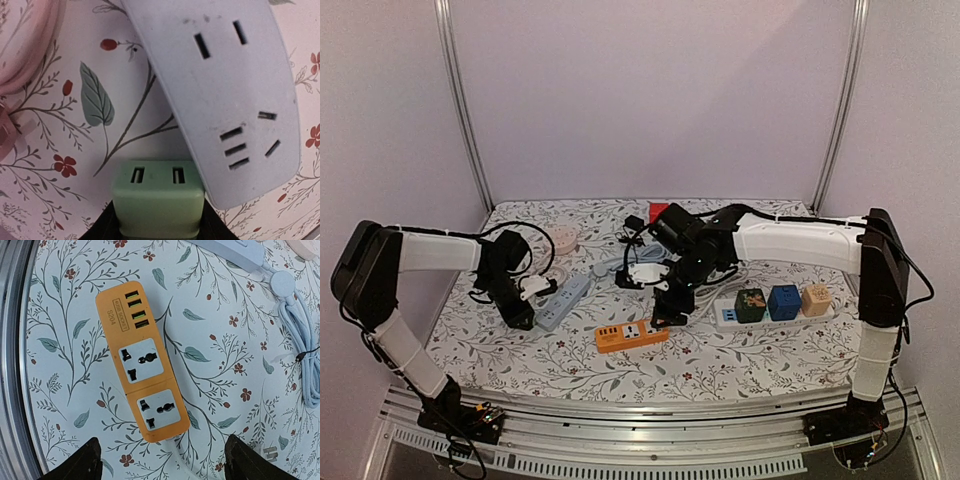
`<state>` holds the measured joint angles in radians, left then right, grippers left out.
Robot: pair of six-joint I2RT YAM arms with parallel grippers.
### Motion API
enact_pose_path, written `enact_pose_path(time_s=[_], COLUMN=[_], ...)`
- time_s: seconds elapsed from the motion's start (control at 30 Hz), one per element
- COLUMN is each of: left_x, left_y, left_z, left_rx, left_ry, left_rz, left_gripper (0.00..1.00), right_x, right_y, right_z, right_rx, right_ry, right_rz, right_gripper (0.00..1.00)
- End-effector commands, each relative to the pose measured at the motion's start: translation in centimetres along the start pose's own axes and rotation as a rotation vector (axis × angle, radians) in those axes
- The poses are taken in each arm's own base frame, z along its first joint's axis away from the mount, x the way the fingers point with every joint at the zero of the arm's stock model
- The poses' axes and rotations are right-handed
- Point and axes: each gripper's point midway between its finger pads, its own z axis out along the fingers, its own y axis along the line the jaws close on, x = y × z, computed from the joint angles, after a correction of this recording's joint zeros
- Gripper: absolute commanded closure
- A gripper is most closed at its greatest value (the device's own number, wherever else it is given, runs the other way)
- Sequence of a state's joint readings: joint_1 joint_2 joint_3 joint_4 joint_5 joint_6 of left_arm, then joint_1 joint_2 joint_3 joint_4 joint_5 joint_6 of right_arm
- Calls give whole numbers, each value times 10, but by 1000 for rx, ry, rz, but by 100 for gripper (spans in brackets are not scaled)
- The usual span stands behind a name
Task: Insert the plug
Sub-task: Pick up the plug from the center of the board, then insert the plug into the socket.
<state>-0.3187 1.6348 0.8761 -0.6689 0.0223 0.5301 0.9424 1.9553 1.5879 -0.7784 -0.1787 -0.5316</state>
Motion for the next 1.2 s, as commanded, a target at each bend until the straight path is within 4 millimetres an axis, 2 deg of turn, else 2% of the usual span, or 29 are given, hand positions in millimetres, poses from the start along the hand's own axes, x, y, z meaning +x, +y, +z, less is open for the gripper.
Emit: enact_pose_path(time_s=[0.0, 0.1, 0.2, 0.3, 0.37, 0.43, 0.47, 0.5, 0.57, 0.63, 0.7, 0.77, 0.9, 1.0, 1.17], left_x=[0, 3, -4, -20, -37, -54, -69, -80, -102, -120, -133, -144, -161, -167, -173], left_y=[4, 21, 51, 63, 57, 40, 31, 21, 2, -13, -24, -28, -51, -68, -75], left_z=[-11, -35, -84, -138, -173, -203, -227, -243, -271, -291, -305, -312, -310, -306, -310], left_rx=[4, -84, -244, -331, -319, -293, -287, -262, -219, -235, -293, -376, -425, -417, -406], left_ry=[-12, -32, -111, -211, -271, -315, -361, -390, -462, -505, -528, -520, -506, -505, -524], left_rz=[-10, -10, -21, -14, -11, 30, 59, 85, 145, 235, 342, 407, 519, 558, 551], left_gripper=[100, 100, 100, 100, 100, 100, 100, 100, 100, 100, 100, 100, 100, 100, 100], right_x=[-12, -23, -40, -57, -64, -73, -82, -93, -117, -141, -166, -189, -223, -234, -234], right_y=[-3, -18, -46, -77, -100, -112, -112, -111, -104, -93, -75, -59, -47, -50, -51], right_z=[-17, -34, -64, -100, -125, -141, -144, -146, -151, -158, -168, -177, -195, -197, -171], right_rx=[36, 93, 125, 101, 119, 115, 72, 20, -87, -143, -171, -223, -377, -434, -477], right_ry=[-58, -104, -212, -387, -488, -551, -581, -613, -684, -742, -783, -838, -996, -1039, -989], right_rz=[37, 109, 258, 469, 641, 793, 833, 877, 904, 917, 872, 817, 808, 839, 886], right_gripper=[16, 16, 15, 15, 18, 22, 23, 24, 25, 26, 25, 23, 21, 21, 24])
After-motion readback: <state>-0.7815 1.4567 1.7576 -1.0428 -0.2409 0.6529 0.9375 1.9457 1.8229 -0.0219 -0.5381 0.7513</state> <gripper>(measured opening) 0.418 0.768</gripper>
